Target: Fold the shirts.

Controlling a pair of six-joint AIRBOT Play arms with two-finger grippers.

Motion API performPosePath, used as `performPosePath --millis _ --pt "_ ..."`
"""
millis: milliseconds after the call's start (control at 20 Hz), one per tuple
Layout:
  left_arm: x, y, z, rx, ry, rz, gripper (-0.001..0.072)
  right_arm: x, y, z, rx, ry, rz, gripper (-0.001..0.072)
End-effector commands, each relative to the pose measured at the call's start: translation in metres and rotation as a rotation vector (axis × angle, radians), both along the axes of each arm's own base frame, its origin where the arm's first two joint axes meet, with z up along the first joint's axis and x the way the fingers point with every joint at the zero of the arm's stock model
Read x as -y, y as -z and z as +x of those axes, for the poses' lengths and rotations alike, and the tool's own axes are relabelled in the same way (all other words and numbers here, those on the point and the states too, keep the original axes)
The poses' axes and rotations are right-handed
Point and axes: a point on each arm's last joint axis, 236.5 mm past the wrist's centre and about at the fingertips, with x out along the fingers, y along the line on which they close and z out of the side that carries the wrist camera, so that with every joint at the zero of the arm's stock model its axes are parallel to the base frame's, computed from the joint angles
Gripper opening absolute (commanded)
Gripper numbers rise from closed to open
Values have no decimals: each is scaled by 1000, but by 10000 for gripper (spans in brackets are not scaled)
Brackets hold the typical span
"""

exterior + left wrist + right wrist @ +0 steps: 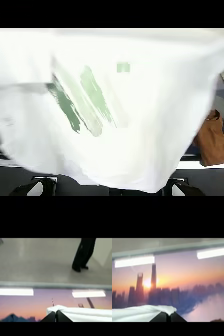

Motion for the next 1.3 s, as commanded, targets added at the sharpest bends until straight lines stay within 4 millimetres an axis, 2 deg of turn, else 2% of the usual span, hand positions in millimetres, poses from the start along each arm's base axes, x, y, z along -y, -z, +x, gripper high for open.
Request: performPosePath --millis 0,100,150,250,300,350,500,600,650,750,850,900,950,1100,1250 --pt "5 177 70 -495 115 -46 29 -6 159 38 -534 -56 98 41" --pt "23 279 90 -723 195 -63 29 -16 244 60 -732 -54 138 41" --pt "30 322 99 -802 215 -74 29 -23 280 71 -797 -47 156 42" --pt "38 376 122 -868 218 -93 29 -26 329 102 -798 -30 167 42" --pt "39 392 134 -864 206 -97 29 -24 342 118 -763 3 182 42" --pt "40 402 148 -839 190 -102 29 -21 347 135 -709 40 196 42" --pt "42 412 181 -749 133 -124 29 -13 337 184 -502 102 224 43" --pt "48 414 188 -726 130 -120 30 -10 330 196 -443 111 224 43" --pt "49 412 186 -730 135 -110 29 -8 331 192 -457 109 217 43" --pt "47 412 167 -790 161 -61 29 3 340 170 -553 70 133 43" --pt "50 424 128 -951 217 -28 29 14 354 130 -731 18 28 43" --pt "51 432 104 -1049 248 -13 29 12 358 109 -821 11 35 43" --pt "53 440 82 -1140 276 -9 29 10 359 98 -867 12 42 43" --pt "62 458 30 -1356 306 -71 29 8 372 82 -957 6 50 44" --pt "70 474 -3 -1480 325 -108 29 1 393 46 -1155 -7 80 44"
